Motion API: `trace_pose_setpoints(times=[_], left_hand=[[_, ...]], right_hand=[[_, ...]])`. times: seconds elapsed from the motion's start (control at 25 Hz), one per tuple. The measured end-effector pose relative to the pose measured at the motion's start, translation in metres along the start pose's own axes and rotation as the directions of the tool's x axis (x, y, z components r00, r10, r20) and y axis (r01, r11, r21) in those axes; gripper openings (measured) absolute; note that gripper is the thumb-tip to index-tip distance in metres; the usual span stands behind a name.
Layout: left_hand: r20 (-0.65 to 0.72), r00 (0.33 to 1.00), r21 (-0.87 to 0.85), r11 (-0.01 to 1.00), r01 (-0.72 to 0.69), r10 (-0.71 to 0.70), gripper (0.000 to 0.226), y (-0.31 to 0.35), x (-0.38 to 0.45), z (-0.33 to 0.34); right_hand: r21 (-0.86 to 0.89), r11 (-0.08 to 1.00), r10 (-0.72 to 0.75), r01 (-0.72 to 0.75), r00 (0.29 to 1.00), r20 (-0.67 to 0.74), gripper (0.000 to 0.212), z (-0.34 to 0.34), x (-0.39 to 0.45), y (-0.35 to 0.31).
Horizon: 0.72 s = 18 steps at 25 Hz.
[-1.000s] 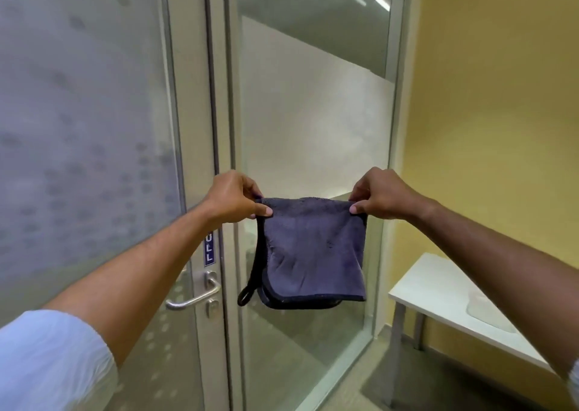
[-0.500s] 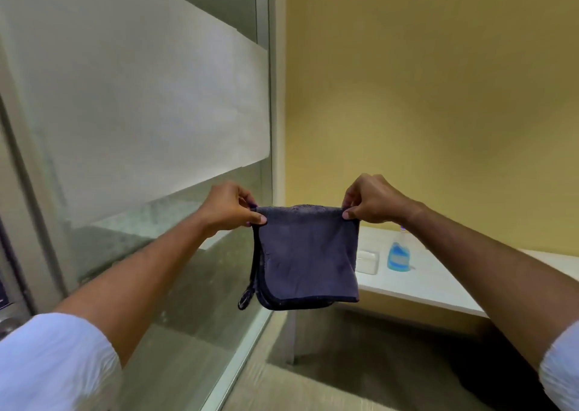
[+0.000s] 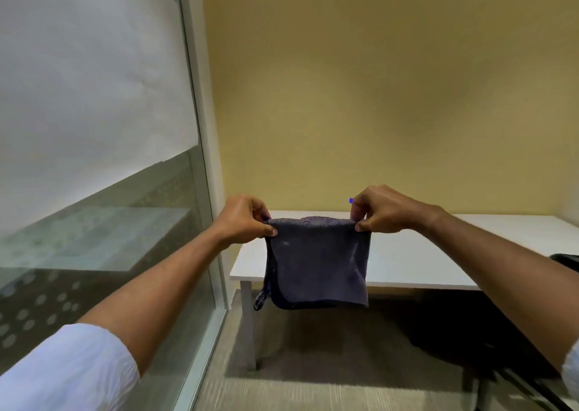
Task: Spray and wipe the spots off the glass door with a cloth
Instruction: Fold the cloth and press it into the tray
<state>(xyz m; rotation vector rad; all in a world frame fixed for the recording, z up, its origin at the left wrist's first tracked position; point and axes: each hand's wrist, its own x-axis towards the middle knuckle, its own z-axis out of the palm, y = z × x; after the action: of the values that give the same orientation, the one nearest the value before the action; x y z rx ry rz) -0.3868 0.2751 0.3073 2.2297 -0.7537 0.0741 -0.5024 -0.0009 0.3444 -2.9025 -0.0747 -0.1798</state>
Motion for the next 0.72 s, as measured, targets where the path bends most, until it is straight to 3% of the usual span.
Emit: trace_pose_setpoints(times=[0.08,0.28,0.4,0.72], left_hand=[[0.027,0.999,-0.011,0.999,-0.033,0.034,0.021,-0.004,0.022,0.011],[0.056,0.995,0.011,0.996,-0.085,0.084,0.018,-0.012,0.077,0.037],[0.053,0.993,0.022,0.995,-0.102,0.101,0.017,-0.018,0.110,0.054],[-0.057,0.985,0.029,0.986,-0.162,0.164,0.014,-0.009,0.214,0.094]], right_hand=[[0.011,1.000,0.012,-0.012,1.000,0.021,0.021,0.006,0.010,0.014],[0.016,0.999,0.044,-0.047,0.987,0.152,0.061,0.019,0.047,0.047],[-0.002,0.998,0.057,-0.058,0.971,0.232,0.068,0.025,0.076,0.073],[0.063,0.993,-0.106,0.102,0.992,0.063,0.055,0.020,0.162,0.139]])
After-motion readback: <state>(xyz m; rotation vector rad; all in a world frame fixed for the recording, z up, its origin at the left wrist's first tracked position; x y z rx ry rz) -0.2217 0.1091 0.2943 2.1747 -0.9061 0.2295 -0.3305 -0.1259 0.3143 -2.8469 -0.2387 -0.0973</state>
